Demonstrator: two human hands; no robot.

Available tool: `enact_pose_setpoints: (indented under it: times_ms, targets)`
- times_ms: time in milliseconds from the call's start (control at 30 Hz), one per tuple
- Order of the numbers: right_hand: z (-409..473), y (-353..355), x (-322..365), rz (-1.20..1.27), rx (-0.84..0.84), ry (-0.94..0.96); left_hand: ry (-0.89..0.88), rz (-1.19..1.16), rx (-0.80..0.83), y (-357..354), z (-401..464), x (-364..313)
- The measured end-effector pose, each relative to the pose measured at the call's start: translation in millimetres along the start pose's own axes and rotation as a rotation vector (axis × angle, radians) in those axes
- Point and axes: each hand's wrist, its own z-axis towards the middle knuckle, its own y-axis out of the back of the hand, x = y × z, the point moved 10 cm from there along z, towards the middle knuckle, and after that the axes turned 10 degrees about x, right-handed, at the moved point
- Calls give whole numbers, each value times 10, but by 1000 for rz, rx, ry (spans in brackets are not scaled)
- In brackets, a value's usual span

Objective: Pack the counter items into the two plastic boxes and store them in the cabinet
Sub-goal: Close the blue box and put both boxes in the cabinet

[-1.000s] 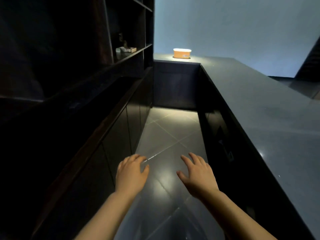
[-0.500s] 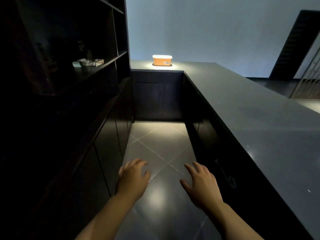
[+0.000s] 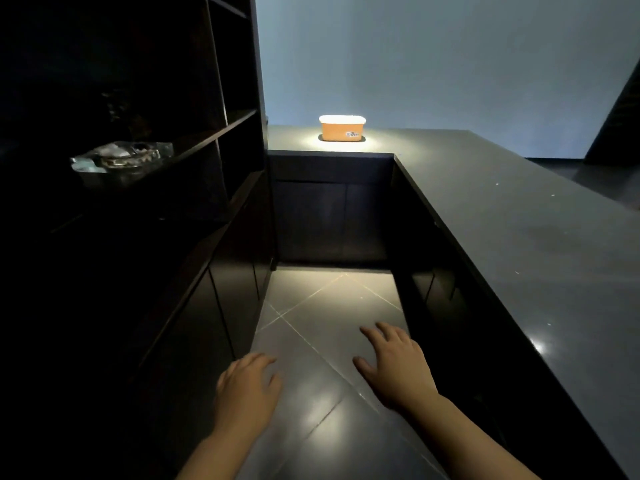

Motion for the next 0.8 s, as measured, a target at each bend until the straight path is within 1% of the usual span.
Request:
enact_pose_setpoints:
  times_ms: [67,133,233,333,400,500,600,700,800]
  targets:
    - [558,78,13,1,-16,2,-12,-32,8,8,590,7]
    - [1106,163,-9,5,-27,-24,-62,-54,15,58,1211,-84]
    - [1863,357,-2,-2,-28,-55,-129,-62,-1,271,2095,-232]
    - [2563,635,28,-3,-72,-70,-177,-40,-34,531,2959,-415]
    - [2980,749,-13,15,-80,-87,-198,-66,-15,598,3473,-559]
    - [3597,880,-217,50,-95,-130,-239,-110,17,566,4175,-780]
    - [4312,1073,-473,53,-126,-163,-266,-96,20,479,4928,-978]
    - [5079,1274,-720,54,-161,-154,-271,-96,-6,453,5721,-1233]
    - [5797,1441,-995,47,-145,-158,-257,-101,-6,437,6435,-1467]
